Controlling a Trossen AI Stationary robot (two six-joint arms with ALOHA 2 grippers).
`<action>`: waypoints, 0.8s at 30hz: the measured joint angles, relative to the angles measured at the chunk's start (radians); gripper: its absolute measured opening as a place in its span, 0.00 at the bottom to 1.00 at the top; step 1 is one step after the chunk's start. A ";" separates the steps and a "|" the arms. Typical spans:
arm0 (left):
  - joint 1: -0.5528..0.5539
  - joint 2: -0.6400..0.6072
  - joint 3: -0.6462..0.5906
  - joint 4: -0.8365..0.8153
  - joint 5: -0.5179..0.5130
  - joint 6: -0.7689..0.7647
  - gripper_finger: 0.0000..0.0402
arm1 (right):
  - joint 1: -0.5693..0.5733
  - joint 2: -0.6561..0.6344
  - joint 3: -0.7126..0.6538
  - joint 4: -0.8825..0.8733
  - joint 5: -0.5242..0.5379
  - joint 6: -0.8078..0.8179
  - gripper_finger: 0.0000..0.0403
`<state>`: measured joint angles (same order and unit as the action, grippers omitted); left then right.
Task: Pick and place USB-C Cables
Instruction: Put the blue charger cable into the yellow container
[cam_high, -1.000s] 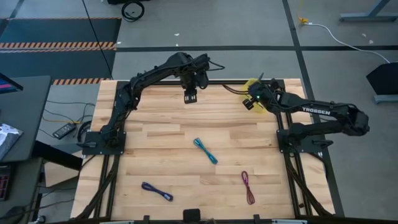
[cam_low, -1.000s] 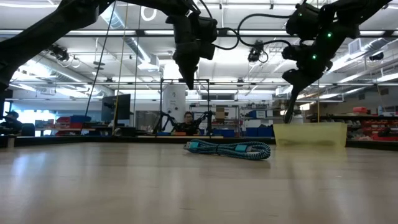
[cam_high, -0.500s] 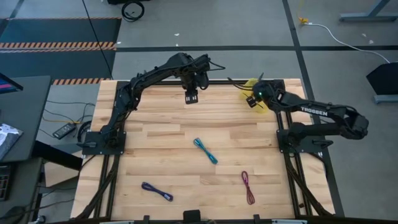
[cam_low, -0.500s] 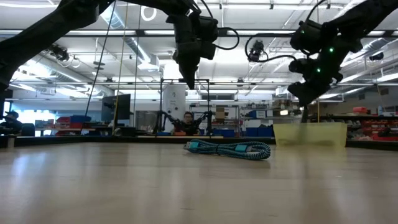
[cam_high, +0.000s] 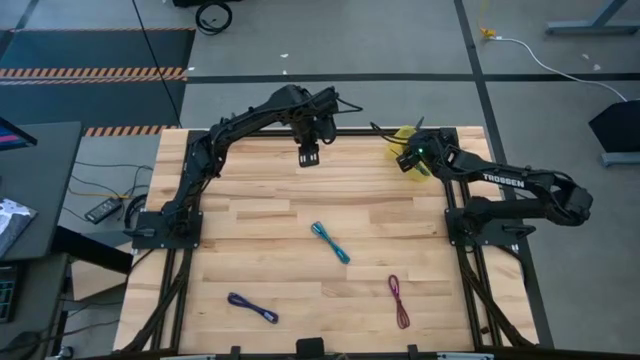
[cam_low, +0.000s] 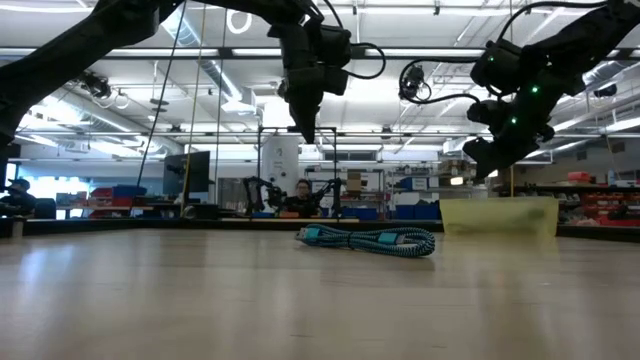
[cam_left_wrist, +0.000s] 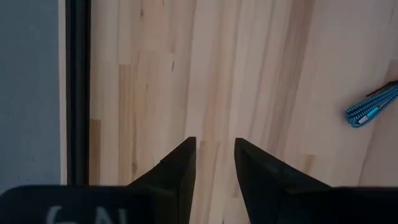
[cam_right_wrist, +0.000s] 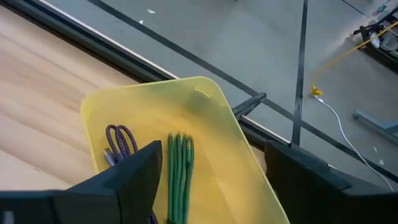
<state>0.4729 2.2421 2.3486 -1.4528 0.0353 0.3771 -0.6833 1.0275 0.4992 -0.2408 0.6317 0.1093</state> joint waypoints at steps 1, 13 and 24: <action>-0.003 0.000 0.000 0.000 0.000 0.000 0.29 | -0.002 0.000 0.000 -0.002 -0.001 0.000 0.71; -0.036 0.000 0.000 0.003 0.055 0.086 0.29 | 0.041 0.000 0.000 0.088 -0.260 0.100 0.64; -0.204 0.000 0.000 -0.014 0.146 0.267 0.29 | 0.197 0.000 0.000 0.075 -0.647 -0.015 0.63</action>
<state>0.2692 2.2425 2.3486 -1.4672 0.1811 0.6437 -0.4864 1.0275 0.4988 -0.1662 -0.0152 0.0940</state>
